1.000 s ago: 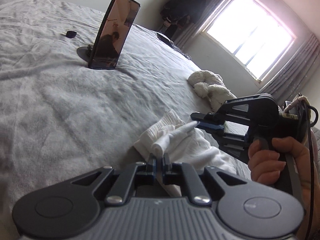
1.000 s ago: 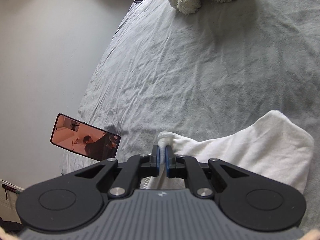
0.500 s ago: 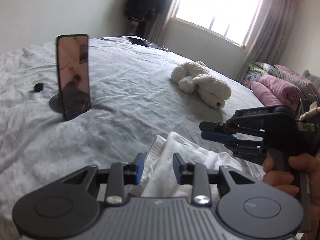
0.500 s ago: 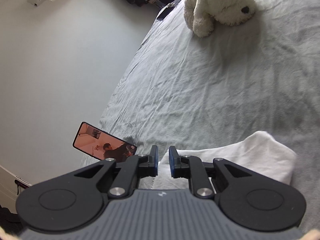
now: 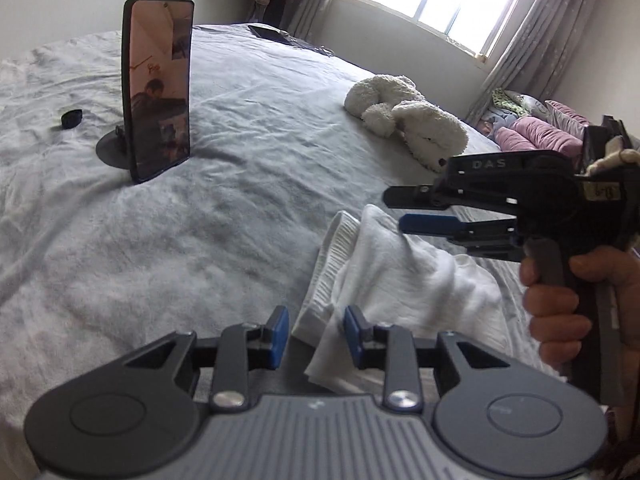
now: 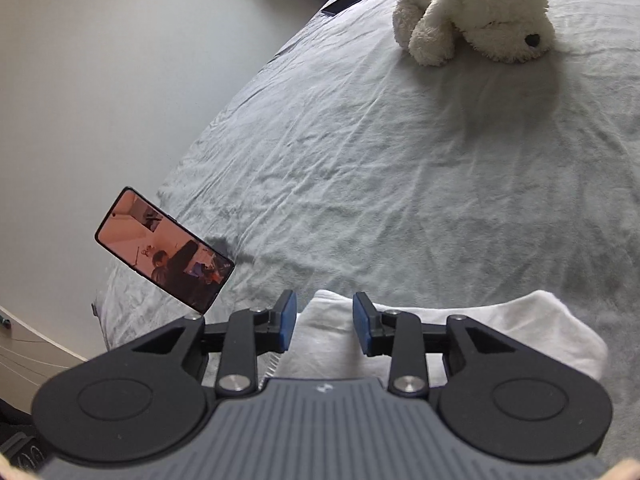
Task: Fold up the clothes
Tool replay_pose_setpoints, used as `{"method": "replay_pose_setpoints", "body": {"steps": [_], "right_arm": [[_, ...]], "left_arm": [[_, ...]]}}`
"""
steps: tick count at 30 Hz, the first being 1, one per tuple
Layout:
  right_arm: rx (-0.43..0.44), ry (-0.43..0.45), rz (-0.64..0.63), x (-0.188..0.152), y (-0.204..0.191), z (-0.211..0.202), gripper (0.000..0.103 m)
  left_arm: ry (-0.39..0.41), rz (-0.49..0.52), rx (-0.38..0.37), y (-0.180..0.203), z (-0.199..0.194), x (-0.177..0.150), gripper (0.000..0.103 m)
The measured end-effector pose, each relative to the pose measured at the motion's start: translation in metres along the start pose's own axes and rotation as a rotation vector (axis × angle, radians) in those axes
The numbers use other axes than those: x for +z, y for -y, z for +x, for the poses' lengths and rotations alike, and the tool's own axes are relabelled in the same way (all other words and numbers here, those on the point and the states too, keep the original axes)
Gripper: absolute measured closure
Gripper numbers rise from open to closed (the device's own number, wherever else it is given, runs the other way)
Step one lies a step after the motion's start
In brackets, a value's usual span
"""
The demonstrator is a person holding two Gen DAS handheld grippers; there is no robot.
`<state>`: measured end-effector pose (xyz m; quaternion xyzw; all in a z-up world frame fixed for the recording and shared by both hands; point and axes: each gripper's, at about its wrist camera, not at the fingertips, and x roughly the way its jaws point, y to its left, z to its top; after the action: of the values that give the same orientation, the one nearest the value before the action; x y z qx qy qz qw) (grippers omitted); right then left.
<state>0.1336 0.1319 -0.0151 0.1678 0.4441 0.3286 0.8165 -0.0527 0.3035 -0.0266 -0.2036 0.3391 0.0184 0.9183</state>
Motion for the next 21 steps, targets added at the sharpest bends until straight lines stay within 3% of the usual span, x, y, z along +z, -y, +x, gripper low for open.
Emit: {"method": "replay_pose_setpoints", "body": {"steps": [6,8,10,16,21], "right_arm": [[-0.115,0.022,-0.012,-0.008,-0.010,0.024,0.068],[-0.156,0.037,-0.018,-0.012,-0.010,0.025,0.088],[-0.174,0.063,-0.017,-0.014,-0.011,0.023,0.093],[-0.217,0.157,-0.032,-0.015,-0.024,0.006,0.094],[-0.215,0.177,-0.049,-0.011,-0.034,0.008,0.094]], "left_arm": [[-0.063,0.022,-0.043,0.003,0.006,-0.004,0.073],[-0.090,0.019,-0.028,0.002,0.009,-0.006,0.085],[-0.096,0.016,-0.028,0.003,0.007,-0.006,0.095],[-0.052,0.012,-0.054,0.004,-0.006,-0.001,0.098],[-0.022,-0.025,-0.046,-0.005,-0.011,0.002,0.098]]}}
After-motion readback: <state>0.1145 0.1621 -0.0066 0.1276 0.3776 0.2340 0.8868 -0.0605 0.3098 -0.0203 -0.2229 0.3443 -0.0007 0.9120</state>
